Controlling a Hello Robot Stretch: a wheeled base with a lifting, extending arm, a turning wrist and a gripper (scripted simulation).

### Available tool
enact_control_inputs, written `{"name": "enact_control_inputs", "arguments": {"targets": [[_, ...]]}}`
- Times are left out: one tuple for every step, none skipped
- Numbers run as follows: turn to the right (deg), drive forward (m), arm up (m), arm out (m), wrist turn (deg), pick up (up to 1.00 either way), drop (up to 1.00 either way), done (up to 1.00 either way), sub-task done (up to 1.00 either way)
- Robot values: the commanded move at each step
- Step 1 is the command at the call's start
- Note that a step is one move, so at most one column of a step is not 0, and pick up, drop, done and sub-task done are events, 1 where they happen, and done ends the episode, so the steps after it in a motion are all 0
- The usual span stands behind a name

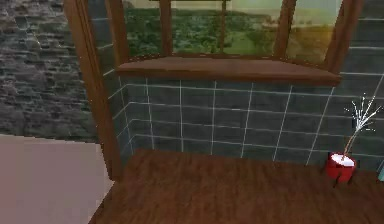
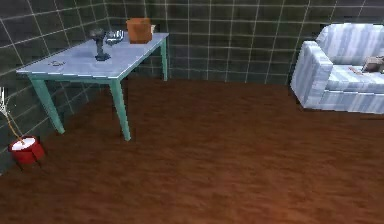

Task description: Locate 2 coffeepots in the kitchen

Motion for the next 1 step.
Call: {"name": "enact_control_inputs", "arguments": {"targets": [[0.0, 0.3, 0.0, 0.0, 0.0, 0.0, 0.0, 0.0, 0.0]]}}
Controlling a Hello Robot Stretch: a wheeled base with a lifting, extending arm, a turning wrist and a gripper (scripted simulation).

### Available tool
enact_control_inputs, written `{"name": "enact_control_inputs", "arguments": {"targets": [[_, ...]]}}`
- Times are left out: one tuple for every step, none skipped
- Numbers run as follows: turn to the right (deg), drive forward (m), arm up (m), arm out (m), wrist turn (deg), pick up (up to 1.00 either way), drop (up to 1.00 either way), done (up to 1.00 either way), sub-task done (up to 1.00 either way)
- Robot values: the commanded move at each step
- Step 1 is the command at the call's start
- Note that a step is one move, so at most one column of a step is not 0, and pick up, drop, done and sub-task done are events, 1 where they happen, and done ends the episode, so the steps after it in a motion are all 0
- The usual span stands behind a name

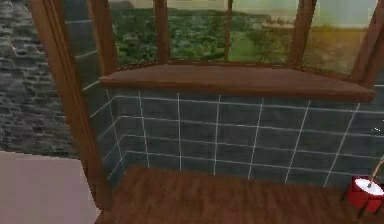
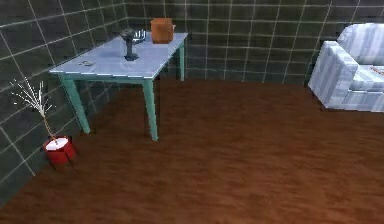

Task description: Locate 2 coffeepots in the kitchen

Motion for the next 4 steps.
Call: {"name": "enact_control_inputs", "arguments": {"targets": [[-33.0, 0.0, 0.0, 0.0, 0.0, 0.0, 0.0, 0.0, 0.0], [0.0, 0.7, 0.0, 0.0, 0.0, 0.0, 0.0, 0.0, 0.0], [-45.0, 0.0, 0.0, 0.0, 0.0, 0.0, 0.0, 0.0, 0.0], [-6.0, 0.0, 0.0, 0.0, 0.0, 0.0, 0.0, 0.0, 0.0]]}}
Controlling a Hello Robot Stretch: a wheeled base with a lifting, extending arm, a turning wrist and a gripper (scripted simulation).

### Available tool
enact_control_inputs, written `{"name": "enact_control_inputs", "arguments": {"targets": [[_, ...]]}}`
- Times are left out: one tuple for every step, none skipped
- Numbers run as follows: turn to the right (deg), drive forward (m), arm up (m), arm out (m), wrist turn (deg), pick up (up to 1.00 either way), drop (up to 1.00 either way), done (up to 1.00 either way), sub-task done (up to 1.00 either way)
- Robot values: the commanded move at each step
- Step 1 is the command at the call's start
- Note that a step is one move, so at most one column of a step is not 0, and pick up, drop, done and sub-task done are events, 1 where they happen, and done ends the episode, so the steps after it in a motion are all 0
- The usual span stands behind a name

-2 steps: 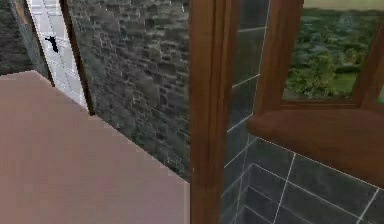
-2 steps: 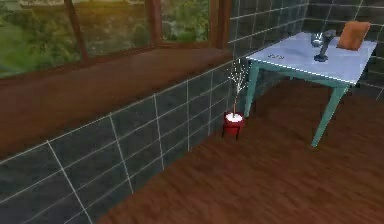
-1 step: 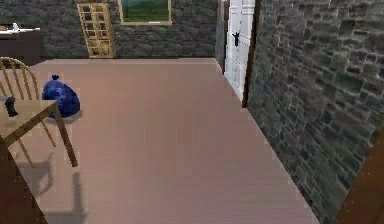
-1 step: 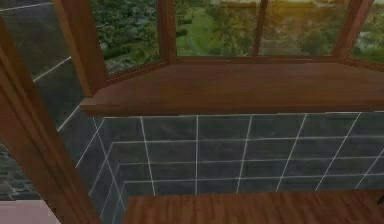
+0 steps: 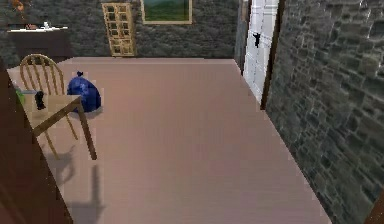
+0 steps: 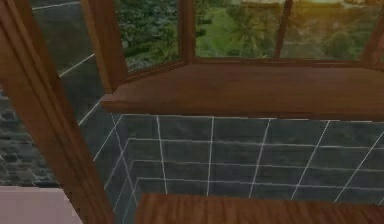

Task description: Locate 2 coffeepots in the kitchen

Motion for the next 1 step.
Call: {"name": "enact_control_inputs", "arguments": {"targets": [[0.0, 0.65, 0.0, 0.0, 0.0, 0.0, 0.0, 0.0, 0.0]]}}
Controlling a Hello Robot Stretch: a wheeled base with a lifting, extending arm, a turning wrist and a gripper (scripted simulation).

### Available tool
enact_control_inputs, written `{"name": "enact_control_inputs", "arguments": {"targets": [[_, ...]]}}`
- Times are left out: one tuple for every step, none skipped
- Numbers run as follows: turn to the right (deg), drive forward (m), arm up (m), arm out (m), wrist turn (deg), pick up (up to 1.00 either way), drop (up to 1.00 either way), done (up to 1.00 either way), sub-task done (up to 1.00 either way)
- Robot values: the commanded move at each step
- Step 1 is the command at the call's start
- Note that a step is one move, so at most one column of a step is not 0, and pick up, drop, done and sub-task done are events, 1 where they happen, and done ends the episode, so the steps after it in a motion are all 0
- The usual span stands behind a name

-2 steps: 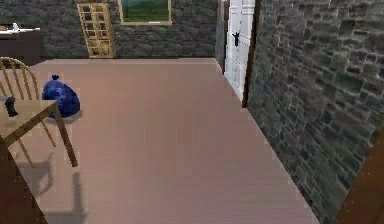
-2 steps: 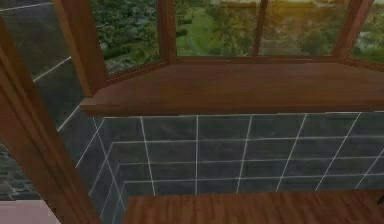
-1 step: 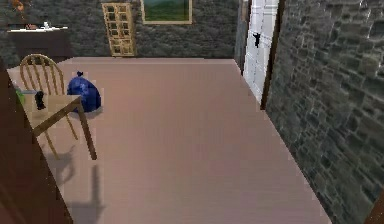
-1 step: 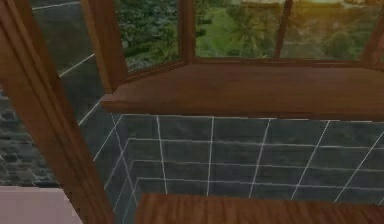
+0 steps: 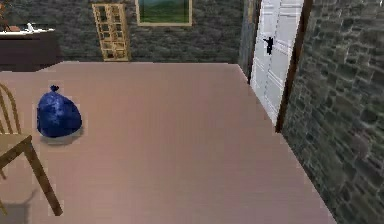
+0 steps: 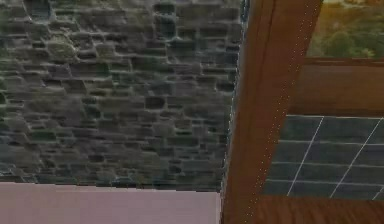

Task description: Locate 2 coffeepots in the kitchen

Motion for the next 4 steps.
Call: {"name": "enact_control_inputs", "arguments": {"targets": [[-45.0, 0.0, 0.0, 0.0, 0.0, 0.0, 0.0, 0.0, 0.0], [-6.0, 0.0, 0.0, 0.0, 0.0, 0.0, 0.0, 0.0, 0.0], [0.0, 0.5, 0.0, 0.0, 0.0, 0.0, 0.0, 0.0, 0.0], [-45.0, 0.0, 0.0, 0.0, 0.0, 0.0, 0.0, 0.0, 0.0]]}}
